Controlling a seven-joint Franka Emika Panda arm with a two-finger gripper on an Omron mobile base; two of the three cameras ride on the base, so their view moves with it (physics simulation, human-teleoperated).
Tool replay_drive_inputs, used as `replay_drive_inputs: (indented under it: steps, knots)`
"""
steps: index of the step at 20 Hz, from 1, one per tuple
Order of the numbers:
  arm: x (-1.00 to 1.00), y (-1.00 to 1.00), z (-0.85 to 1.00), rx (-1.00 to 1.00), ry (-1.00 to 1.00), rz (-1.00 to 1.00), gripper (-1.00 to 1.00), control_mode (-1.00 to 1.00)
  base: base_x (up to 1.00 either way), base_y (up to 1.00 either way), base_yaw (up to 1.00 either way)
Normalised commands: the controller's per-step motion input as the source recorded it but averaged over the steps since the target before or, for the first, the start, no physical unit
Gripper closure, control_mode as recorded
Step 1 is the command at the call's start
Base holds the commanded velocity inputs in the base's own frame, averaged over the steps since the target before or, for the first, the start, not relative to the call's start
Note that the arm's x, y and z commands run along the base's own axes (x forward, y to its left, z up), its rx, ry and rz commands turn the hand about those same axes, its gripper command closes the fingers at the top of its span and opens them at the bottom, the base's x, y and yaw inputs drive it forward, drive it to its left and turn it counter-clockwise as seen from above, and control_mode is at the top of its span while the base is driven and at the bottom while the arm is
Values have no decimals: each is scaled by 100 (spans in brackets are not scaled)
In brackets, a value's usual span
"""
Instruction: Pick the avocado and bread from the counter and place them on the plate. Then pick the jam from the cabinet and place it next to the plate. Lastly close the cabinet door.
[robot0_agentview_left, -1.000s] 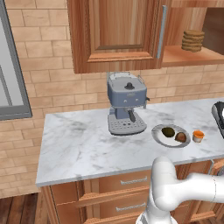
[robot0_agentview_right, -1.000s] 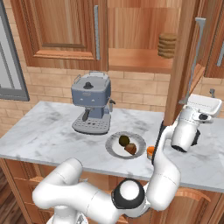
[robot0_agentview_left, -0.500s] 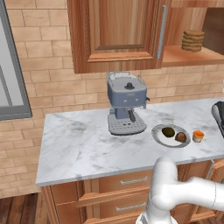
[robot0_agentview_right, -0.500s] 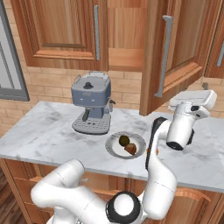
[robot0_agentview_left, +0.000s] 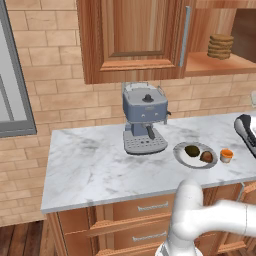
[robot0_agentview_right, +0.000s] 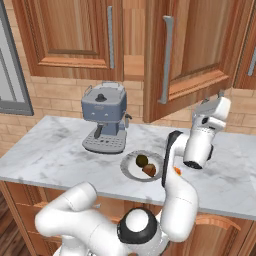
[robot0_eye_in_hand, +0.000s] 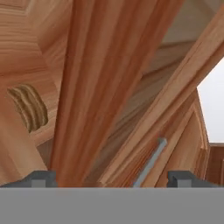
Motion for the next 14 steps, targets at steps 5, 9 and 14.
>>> replay_drive_inputs:
  steps: [5,9,14]
  knots:
    - [-3,38,44,-48,-7,-12,-100,-100,0,0,0]
    - [0,34,92,-42,1,-12,-100,-100,0,0,0]
    - [0,8,96,-33,14,-10,-100,-100,0,0,0]
